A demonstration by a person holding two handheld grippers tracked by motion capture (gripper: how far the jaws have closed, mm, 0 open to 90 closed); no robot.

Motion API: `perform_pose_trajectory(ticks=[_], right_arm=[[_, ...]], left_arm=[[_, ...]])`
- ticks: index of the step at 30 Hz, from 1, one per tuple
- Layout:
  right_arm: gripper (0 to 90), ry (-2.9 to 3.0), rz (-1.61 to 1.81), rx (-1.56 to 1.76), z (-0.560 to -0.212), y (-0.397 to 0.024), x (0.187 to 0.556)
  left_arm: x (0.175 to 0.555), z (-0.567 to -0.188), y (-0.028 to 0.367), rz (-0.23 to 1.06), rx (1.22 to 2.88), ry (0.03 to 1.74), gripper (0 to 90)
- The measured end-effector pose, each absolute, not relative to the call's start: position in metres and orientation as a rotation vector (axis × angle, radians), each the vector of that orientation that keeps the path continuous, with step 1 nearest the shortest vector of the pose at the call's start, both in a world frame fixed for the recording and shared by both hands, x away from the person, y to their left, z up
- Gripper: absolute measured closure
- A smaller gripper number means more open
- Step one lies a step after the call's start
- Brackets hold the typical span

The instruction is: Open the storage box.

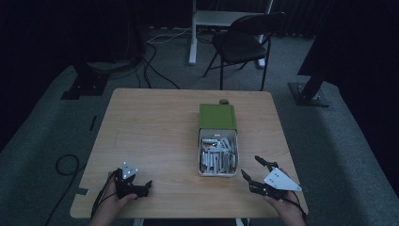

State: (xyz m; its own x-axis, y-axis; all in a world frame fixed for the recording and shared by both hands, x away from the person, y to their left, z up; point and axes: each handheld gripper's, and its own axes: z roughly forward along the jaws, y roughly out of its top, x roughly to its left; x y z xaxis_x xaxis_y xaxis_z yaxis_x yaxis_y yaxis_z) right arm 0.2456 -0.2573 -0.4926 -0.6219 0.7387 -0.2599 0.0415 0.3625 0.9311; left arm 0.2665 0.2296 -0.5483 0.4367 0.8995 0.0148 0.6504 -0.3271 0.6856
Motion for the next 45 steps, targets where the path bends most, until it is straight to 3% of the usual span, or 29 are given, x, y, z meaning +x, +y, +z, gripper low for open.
perform_pose_trajectory(ticks=[8, 20, 34, 45], right_arm=[[20.8, 1.953, 1.301, 0.749, -0.503, -0.272, 0.251], [20.9, 2.09, 1.247, 1.001, -0.523, -0.292, 0.262], [21.0, 2.175, 1.206, 1.074, -0.536, -0.305, 0.274], [15.6, 2.243, 1.063, 1.12, -0.548, -0.309, 0.279]], left_arm=[[0.267, -0.548, 0.23, 0.534, 2.086, 1.298, 1.0], [0.267, -0.548, 0.229, 0.534, 2.086, 1.299, 1.0], [0.267, -0.548, 0.23, 0.534, 2.087, 1.3, 1.0], [0.267, -0.548, 0.23, 0.533, 2.086, 1.3, 1.0]])
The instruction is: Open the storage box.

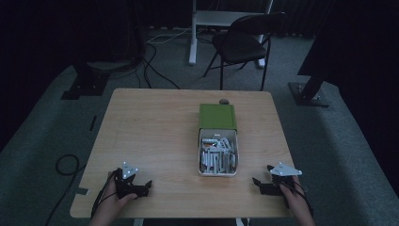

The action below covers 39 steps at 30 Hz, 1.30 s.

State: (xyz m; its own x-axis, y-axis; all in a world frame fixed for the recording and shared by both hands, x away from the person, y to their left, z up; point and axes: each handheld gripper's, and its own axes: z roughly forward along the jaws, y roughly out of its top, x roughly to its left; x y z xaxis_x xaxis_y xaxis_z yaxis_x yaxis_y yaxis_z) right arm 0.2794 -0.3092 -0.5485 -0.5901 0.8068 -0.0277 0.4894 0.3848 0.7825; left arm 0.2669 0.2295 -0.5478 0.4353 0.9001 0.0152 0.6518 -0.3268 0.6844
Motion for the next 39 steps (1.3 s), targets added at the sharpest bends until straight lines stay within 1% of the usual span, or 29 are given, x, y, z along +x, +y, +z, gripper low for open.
perform_pose_trajectory(ticks=[4, 13, 23, 37, 39], right_arm=[[14.7, 2.271, 0.967, 1.098, -0.55, -0.307, 0.282], [11.8, 2.301, 0.992, 1.211, -0.551, -0.309, 0.291], [11.7, 2.301, 0.99, 1.207, -0.551, -0.308, 0.291], [11.7, 2.301, 0.989, 1.208, -0.552, -0.308, 0.29], [11.7, 2.301, 0.989, 1.208, -0.552, -0.308, 0.291]], left_arm=[[0.267, -0.547, 0.23, 0.532, 2.087, 1.3, 1.0], [0.267, -0.547, 0.23, 0.536, 2.083, 1.312, 1.0], [0.267, -0.548, 0.23, 0.536, 2.082, 1.312, 1.0], [0.267, -0.548, 0.234, 0.524, 2.101, 1.279, 1.1], [0.267, -0.548, 0.237, 0.514, 2.115, 1.252, 1.2]])
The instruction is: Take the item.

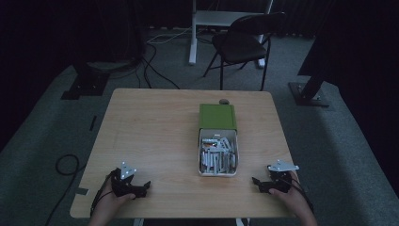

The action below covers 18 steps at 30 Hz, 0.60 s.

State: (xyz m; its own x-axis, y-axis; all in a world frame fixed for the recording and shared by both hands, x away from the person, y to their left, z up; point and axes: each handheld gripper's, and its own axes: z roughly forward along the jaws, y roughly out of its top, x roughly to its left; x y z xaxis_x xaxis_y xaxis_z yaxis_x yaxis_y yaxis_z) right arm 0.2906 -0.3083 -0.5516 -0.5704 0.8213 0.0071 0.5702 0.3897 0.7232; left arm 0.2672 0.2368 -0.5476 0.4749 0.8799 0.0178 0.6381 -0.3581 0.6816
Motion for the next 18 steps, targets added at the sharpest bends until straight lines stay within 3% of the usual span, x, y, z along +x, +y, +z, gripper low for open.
perform_pose_trajectory(ticks=[18], right_arm=[[11.6, 2.301, 0.99, 1.209, -0.552, -0.308, 0.291]], left_arm=[[0.271, -0.523, 0.232, 0.503, 2.084, 1.197, 1.2]])
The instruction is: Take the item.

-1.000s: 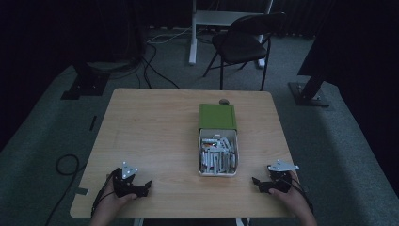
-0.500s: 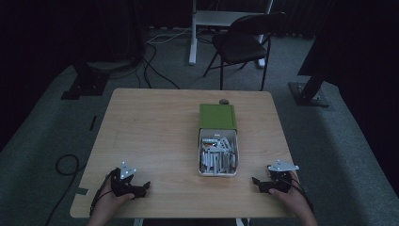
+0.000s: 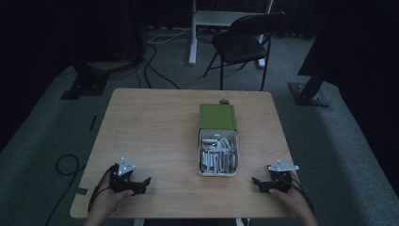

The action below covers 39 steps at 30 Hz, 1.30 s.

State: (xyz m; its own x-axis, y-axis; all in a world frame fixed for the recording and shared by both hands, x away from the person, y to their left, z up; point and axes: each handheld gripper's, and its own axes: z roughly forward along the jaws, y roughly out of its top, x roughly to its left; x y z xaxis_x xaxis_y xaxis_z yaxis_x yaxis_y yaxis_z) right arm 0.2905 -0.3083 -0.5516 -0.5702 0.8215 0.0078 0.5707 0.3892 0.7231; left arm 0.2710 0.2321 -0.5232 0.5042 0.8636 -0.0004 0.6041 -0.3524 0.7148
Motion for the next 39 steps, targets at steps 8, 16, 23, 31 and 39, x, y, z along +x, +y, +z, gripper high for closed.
perform_pose_trajectory(ticks=[8, 16, 23, 31, 39], right_arm=[[11.6, 2.301, 0.989, 1.209, -0.552, -0.308, 0.29], [11.7, 2.301, 0.99, 1.208, -0.552, -0.308, 0.29], [11.7, 2.301, 0.989, 1.209, -0.552, -0.308, 0.29], [11.6, 2.301, 0.989, 1.207, -0.552, -0.308, 0.291], [11.6, 2.301, 0.989, 1.207, -0.552, -0.308, 0.291]], left_arm=[[0.272, -0.52, 0.216, 0.491, 2.097, 1.153, 4.7], [0.271, -0.513, 0.205, 0.474, 2.091, 1.117, 4.7], [0.273, -0.505, 0.193, 0.474, 2.066, 1.089, 4.7], [0.273, -0.494, 0.18, 0.464, 2.061, 1.039, 4.7], [0.275, -0.482, 0.164, 0.463, 2.058, 0.989, 4.8]])
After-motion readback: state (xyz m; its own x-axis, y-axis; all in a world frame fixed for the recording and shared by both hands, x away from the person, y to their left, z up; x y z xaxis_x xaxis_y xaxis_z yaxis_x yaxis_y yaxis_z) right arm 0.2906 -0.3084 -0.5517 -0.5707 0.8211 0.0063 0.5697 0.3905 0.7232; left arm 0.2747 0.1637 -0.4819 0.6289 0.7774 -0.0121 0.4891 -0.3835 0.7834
